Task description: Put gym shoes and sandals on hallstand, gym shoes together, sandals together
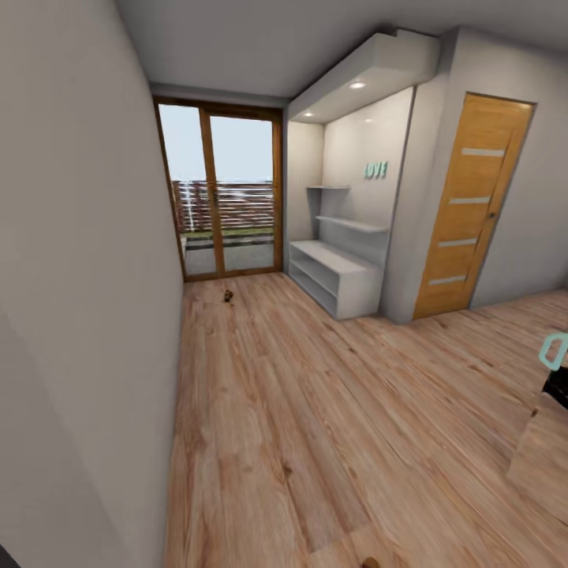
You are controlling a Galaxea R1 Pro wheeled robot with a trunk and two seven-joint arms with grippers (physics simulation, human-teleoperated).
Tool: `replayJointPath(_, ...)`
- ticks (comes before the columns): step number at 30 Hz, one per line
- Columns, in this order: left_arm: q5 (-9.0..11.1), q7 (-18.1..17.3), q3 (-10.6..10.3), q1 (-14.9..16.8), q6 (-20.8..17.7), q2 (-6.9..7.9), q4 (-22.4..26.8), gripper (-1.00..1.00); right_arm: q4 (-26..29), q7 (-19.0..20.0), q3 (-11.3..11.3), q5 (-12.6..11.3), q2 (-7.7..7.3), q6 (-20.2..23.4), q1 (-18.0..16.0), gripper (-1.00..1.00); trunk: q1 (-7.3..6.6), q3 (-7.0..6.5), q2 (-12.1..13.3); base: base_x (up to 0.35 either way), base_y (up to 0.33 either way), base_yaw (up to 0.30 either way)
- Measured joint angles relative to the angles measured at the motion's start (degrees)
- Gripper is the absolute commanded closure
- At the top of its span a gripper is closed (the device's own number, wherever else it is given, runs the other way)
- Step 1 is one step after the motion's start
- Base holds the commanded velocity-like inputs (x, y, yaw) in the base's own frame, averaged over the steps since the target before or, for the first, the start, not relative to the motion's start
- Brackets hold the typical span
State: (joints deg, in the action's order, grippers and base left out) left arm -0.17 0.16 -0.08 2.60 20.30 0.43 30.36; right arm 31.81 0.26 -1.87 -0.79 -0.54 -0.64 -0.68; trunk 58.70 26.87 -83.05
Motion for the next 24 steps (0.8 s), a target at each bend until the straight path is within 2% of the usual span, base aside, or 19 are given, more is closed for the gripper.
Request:
replayJointPath(9, 0.0, 0.0, 0.0, 0.0, 0.0, -0.01, 0.0, -1.00, 0.0, 0.0, 0.0, 0.0, 0.00, 0.0, 0.0, -1.00, 0.01, 0.00, 0.0, 0.313, 0.000, -0.187)
replayJointPath(20, 0.0, 0.0, 0.0, 0.0, 0.0, 0.01, 0.0, -1.00, -0.1, 0.0, 0.0, 0.0, 0.00, 0.0, 0.0, -1.00, 0.04, 0.00, 0.0, 0.041, 0.000, -0.248)
replayJointPath(24, 0.0, 0.0, 0.0, 0.0, 0.0, 0.00, 0.0, -1.00, -0.1, 0.0, 0.0, 0.0, 0.00, 0.0, 0.0, -1.00, 0.03, 0.00, 0.0, 0.079, 0.109, -0.095)
